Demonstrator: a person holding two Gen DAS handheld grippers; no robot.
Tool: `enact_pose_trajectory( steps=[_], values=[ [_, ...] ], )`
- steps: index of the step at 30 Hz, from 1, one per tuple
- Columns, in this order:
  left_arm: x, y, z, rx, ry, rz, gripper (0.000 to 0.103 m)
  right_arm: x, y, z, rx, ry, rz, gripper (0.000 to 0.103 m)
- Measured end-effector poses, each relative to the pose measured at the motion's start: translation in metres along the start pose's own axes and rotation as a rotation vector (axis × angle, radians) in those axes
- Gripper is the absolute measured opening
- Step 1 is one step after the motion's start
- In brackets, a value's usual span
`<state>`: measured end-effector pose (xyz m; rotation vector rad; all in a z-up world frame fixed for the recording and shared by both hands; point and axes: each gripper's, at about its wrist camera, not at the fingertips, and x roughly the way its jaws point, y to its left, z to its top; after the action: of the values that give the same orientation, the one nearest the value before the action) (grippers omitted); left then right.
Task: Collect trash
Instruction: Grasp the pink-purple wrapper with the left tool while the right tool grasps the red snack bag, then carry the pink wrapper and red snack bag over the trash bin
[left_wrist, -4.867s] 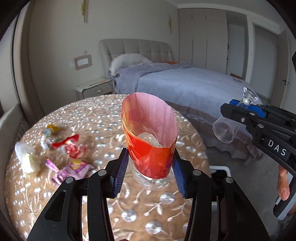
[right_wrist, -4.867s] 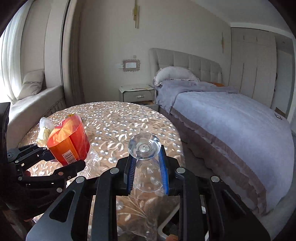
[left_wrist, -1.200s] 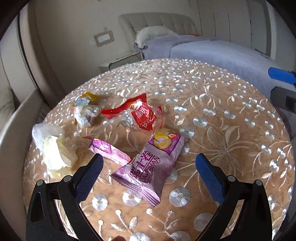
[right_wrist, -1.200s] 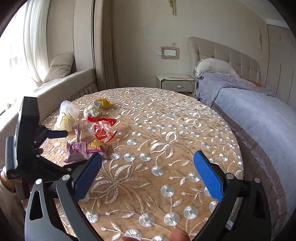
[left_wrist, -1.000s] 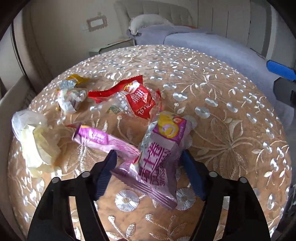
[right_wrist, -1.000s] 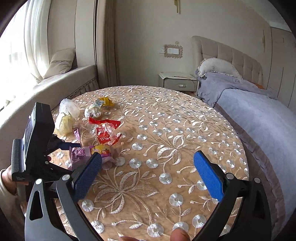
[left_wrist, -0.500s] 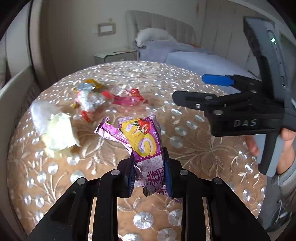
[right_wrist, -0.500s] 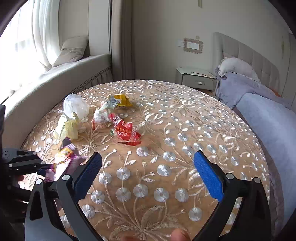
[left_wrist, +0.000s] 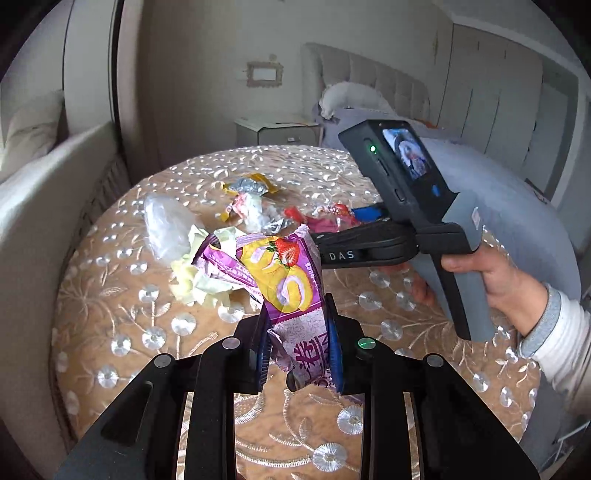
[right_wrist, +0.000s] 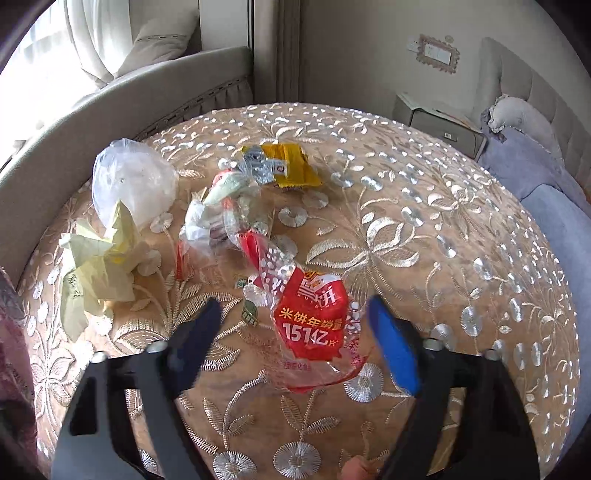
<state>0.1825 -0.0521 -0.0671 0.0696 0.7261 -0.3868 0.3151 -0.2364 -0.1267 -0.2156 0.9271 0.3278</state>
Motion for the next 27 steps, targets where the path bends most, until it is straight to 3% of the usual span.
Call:
enact_pose_trajectory(
  steps=[4, 5, 11, 16, 21, 27],
  values=[
    [-0.005, 0.0, -0.001, 0.016, -0.016, -0.014, 0.025, -0.007, 0.0, -0.007, -0.005, -0.007, -0.031, 0.042],
    [-0.006, -0.001, -0.002, 0.023, -0.021, -0.008, 0.025, -0.011, 0.0, -0.009, -0.007, -0.015, -0.035, 0.035],
    [-0.014, -0.008, -0.003, 0.015, -0.037, -0.013, 0.025, -0.056, 0.0, -0.028, -0.001, -0.09, -0.068, 0.029],
    [-0.024, -0.023, -0.007, 0.022, -0.057, -0.019, 0.025, -0.121, 0.004, -0.055, 0.023, -0.203, -0.078, 0.025],
    [-0.034, -0.05, -0.013, 0.048, -0.069, -0.046, 0.025, -0.189, 0.021, -0.092, -0.024, -0.314, -0.077, 0.021],
    [-0.046, -0.088, -0.017, 0.104, -0.088, -0.085, 0.025, -0.231, 0.022, -0.127, 0.011, -0.368, -0.096, 0.02]
  ],
)
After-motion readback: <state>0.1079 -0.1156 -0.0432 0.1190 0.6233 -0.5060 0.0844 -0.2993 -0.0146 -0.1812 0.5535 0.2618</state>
